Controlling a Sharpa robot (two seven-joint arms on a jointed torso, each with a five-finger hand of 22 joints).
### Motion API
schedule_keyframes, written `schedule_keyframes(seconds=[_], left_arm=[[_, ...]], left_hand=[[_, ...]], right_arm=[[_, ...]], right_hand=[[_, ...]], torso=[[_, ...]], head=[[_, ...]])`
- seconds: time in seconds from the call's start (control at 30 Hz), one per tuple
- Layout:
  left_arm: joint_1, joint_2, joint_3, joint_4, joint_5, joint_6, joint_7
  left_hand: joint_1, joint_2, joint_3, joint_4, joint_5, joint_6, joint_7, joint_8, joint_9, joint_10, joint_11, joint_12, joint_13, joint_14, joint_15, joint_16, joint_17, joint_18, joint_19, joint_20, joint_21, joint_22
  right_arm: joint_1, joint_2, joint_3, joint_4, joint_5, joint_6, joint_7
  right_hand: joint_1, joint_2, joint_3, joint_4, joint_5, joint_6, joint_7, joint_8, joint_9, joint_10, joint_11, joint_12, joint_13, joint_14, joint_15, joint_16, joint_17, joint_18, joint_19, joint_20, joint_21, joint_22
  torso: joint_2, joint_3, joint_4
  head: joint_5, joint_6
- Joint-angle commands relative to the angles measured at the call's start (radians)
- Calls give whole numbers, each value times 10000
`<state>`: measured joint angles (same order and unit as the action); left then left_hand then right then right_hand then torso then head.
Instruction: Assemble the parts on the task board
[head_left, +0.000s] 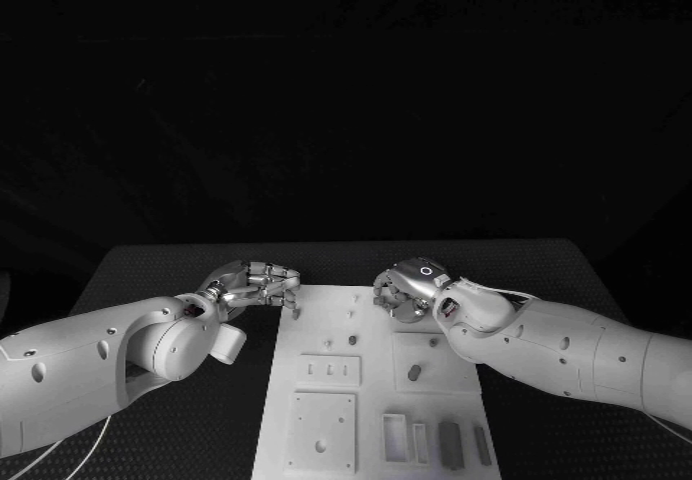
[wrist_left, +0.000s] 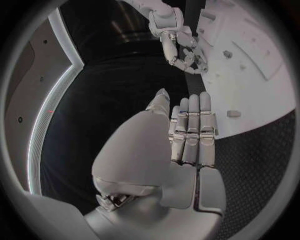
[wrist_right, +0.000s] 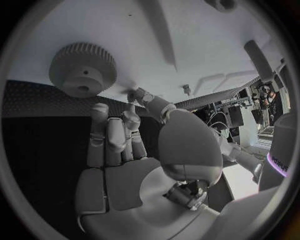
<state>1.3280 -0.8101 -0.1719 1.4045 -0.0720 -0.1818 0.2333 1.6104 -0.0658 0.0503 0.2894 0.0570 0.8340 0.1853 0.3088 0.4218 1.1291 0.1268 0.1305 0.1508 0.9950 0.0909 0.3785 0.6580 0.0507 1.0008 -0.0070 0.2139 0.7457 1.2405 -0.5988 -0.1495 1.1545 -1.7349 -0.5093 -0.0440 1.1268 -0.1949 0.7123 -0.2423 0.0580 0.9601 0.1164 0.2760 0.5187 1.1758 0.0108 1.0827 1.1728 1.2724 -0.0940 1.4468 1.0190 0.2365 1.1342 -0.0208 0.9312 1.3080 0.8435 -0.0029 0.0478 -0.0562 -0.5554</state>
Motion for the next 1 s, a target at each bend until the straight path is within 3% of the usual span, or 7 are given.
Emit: schedule_keyframes(seconds=[0.03,0.4,0.67,1.0], left_arm=[[7,3,9,30,-30,156,54],[7,-2,9,15,-30,160,41],[7,2,9,3,-30,165,38],[7,-25,8,30,-31,161,21]], left_hand=[[-106,18,-62,1,-23,-27,56,-64,-14,36,65,-39,10,-9,50,-45,11,167,-40,29,-37,17],[-112,16,-65,3,-23,-32,58,-67,-17,34,67,-46,10,-9,51,-54,18,167,-40,30,-41,18],[-112,13,-66,1,-23,-35,59,-70,-19,33,68,-51,11,-8,51,-61,24,167,-40,30,-45,19],[-113,7,-69,1,-23,-39,61,-72,-21,31,70,-59,12,-9,52,-71,32,167,-41,31,-50,20]], right_arm=[[-4,10,1,-5,-79,126,37],[-5,-50,1,-25,-102,164,-26],[-8,-135,0,15,-37,236,-30],[-62,-289,-1,47,200,340,-10]], right_hand=[[48,116,-38,-101,-15,182,5,79,35,68,-46,21,-16,79,-24,73,26,253,35,-34,-15,153],[-65,554,-104,-178,-14,656,-151,306,162,155,-190,8,-53,142,-143,107,88,253,28,-32,-3,159],[-81,563,-121,-239,-13,768,-196,351,194,183,-233,8,-58,176,-179,125,125,253,37,-45,6,160],[-59,388,-129,-348,-14,792,-211,344,207,198,-250,2,-61,180,-203,126,118,253,41,-57,6,156]], torso=[[-2,0,-2],[-9,-3,14],[-14,5,5],[-11,-1,0]], head=[[-11,-9],[-35,-30],[-50,-39],[-79,-29]])
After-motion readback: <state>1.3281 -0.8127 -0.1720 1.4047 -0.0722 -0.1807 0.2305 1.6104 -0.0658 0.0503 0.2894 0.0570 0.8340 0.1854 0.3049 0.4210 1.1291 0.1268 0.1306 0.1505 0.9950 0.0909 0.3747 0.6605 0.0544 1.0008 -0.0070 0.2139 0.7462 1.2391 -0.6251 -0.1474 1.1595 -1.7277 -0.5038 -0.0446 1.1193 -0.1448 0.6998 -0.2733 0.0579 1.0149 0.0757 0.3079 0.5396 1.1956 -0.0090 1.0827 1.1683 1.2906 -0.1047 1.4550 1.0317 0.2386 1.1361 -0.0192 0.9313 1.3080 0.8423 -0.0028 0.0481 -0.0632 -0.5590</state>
